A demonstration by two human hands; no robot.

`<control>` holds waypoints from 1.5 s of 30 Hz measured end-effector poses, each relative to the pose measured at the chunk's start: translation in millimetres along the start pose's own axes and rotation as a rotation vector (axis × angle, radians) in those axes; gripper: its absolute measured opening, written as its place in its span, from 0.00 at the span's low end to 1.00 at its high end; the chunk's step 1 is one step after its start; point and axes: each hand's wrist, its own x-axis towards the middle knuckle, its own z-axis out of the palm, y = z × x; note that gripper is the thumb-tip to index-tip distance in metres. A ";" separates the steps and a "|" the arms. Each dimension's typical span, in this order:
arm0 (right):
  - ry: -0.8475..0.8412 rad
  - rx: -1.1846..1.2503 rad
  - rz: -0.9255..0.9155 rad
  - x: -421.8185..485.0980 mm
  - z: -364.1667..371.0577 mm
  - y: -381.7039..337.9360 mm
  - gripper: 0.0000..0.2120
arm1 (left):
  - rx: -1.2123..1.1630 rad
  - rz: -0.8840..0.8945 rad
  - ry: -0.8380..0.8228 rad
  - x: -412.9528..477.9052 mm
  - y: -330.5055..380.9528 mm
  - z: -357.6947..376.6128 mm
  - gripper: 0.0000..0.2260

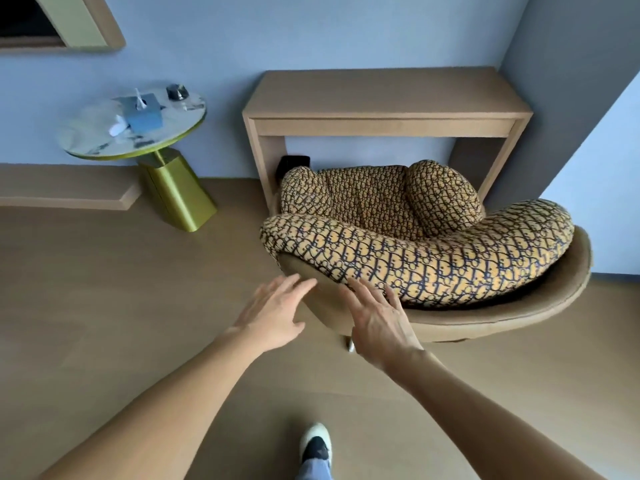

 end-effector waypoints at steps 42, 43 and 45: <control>0.035 0.405 0.830 559.6 191.1 -74.4 0.33 | 0.233 0.766 -0.132 588.9 -342.0 -8.6 0.34; 0.138 0.373 0.895 566.7 199.6 -71.3 0.33 | 0.228 0.811 -0.126 607.0 -344.0 -0.3 0.34; 0.275 0.385 1.059 575.6 212.0 -61.9 0.33 | 0.260 0.877 -0.153 637.1 -346.2 15.0 0.34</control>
